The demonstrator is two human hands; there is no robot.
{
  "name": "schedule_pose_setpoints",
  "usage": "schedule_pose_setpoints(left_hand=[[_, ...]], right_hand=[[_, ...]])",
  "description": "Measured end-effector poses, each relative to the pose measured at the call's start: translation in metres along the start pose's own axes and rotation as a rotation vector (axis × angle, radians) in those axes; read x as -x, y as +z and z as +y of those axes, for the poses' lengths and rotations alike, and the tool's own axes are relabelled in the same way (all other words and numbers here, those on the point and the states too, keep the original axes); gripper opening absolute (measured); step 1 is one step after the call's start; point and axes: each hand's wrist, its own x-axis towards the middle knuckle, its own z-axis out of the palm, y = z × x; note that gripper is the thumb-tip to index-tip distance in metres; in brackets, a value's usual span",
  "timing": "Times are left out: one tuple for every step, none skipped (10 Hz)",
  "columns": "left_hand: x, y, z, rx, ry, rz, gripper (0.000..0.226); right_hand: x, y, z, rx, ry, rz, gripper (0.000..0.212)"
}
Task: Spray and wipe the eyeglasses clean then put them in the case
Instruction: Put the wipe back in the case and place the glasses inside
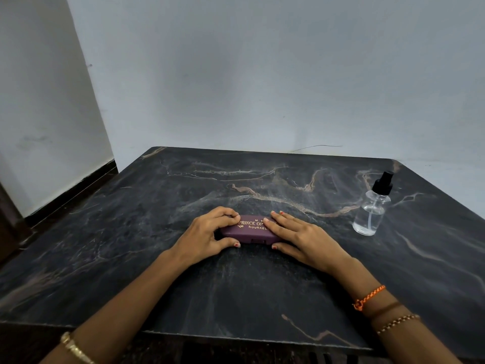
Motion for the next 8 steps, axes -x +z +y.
schedule_pose_setpoints(left_hand=[[0.001,0.001,-0.001,-0.014,-0.019,-0.003,0.057],[0.001,0.001,0.003,-0.063,-0.073,-0.039,0.058],[0.000,0.002,0.007,-0.173,-0.130,-0.068,0.053],[-0.001,0.004,0.006,-0.241,-0.134,-0.110,0.059],[-0.001,0.008,-0.002,-0.259,-0.137,-0.149,0.064],[-0.002,0.007,-0.001,-0.271,-0.152,-0.162,0.064],[-0.001,0.007,0.001,-0.278,-0.136,-0.151,0.066],[-0.002,0.005,0.010,-0.344,-0.078,-0.119,0.068]], right_hand=[[-0.002,-0.001,-0.001,-0.067,0.039,0.032,0.064],[-0.001,-0.001,-0.007,-0.114,0.115,0.044,0.064],[-0.001,-0.001,-0.011,-0.135,0.159,0.060,0.057],[-0.003,0.003,-0.007,-0.148,0.202,0.102,0.055],[-0.004,0.008,-0.003,-0.122,0.228,0.101,0.056],[-0.003,0.009,-0.002,-0.072,0.232,0.125,0.063],[-0.002,0.013,-0.002,-0.022,0.217,0.185,0.069],[-0.003,0.012,-0.008,0.046,0.190,0.249,0.074]])
